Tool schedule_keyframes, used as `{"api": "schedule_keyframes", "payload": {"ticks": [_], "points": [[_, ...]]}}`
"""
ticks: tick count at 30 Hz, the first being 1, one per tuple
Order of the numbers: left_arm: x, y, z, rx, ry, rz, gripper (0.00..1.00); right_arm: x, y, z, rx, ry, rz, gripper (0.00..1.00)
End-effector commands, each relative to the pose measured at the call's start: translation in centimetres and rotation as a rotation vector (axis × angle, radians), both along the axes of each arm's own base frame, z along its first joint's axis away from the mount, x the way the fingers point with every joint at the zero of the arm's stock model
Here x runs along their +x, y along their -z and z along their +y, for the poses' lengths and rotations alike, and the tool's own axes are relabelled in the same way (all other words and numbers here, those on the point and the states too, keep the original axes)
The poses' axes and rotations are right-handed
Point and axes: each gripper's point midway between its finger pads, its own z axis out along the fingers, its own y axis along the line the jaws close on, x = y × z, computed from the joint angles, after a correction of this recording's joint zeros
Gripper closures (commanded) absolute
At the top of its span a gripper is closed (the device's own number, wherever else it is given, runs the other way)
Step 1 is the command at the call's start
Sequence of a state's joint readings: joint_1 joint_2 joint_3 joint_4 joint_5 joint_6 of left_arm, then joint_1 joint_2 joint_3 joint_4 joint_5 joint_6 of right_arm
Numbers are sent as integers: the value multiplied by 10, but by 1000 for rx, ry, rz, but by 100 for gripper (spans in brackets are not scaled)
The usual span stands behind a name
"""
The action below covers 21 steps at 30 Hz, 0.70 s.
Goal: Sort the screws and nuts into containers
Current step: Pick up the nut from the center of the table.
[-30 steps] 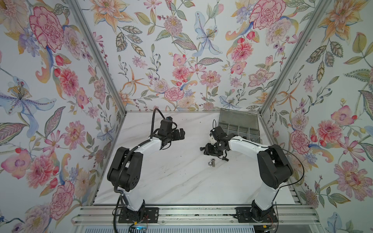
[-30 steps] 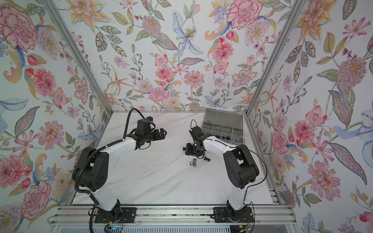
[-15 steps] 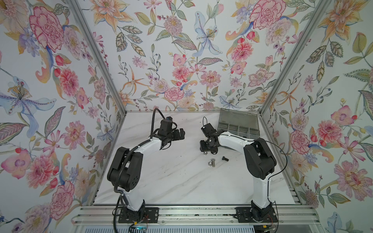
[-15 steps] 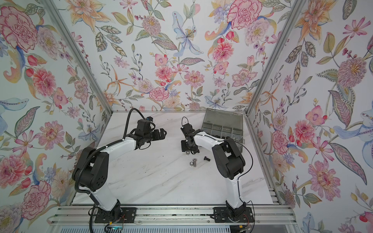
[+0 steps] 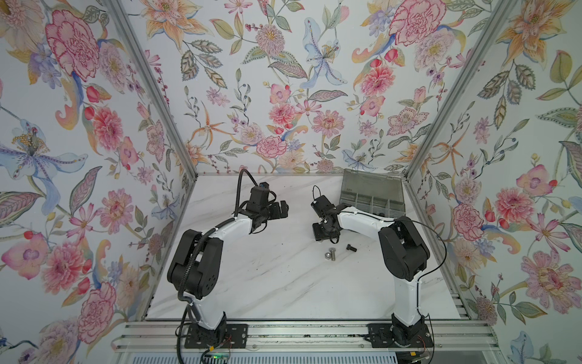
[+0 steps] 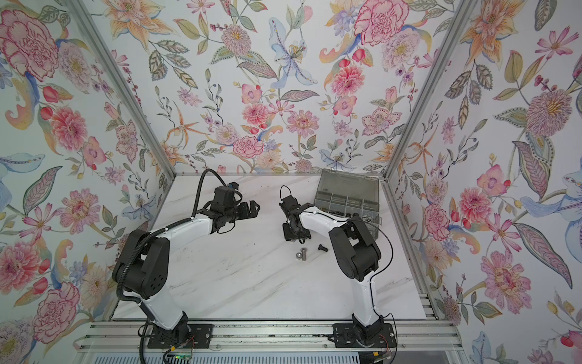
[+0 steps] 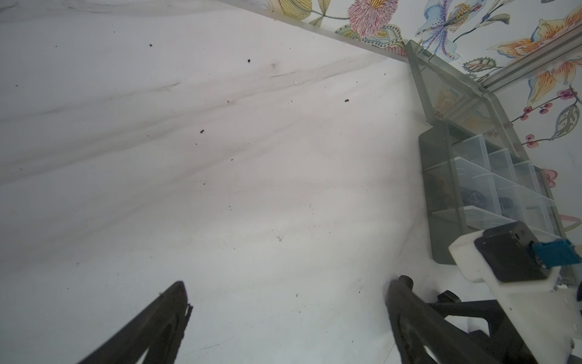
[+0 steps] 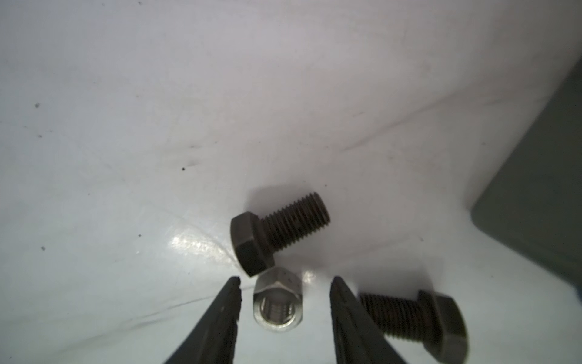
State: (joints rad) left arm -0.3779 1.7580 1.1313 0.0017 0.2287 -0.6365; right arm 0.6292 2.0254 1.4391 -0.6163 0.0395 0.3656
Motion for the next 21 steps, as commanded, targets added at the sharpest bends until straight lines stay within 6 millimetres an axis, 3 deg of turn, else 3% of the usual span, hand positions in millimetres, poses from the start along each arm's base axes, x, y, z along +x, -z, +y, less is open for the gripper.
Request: {"api": "schedule_keyframes", "payload": {"ticks": [1,3,8,21], "points": [[0,-2,4,3,-10,-8,1,-12,16,-7,-62,-22,46,51],[0,-1,4,2,-9,-7,1,-22,17,0,-70,-47,51,52],[0,-1,2,0,-6,-5,1,-28,23,-3,-85,-44,67,55],[0,-1,4,2,-10,-7,1,-23,30,-2,-92,-31,75,57]]}}
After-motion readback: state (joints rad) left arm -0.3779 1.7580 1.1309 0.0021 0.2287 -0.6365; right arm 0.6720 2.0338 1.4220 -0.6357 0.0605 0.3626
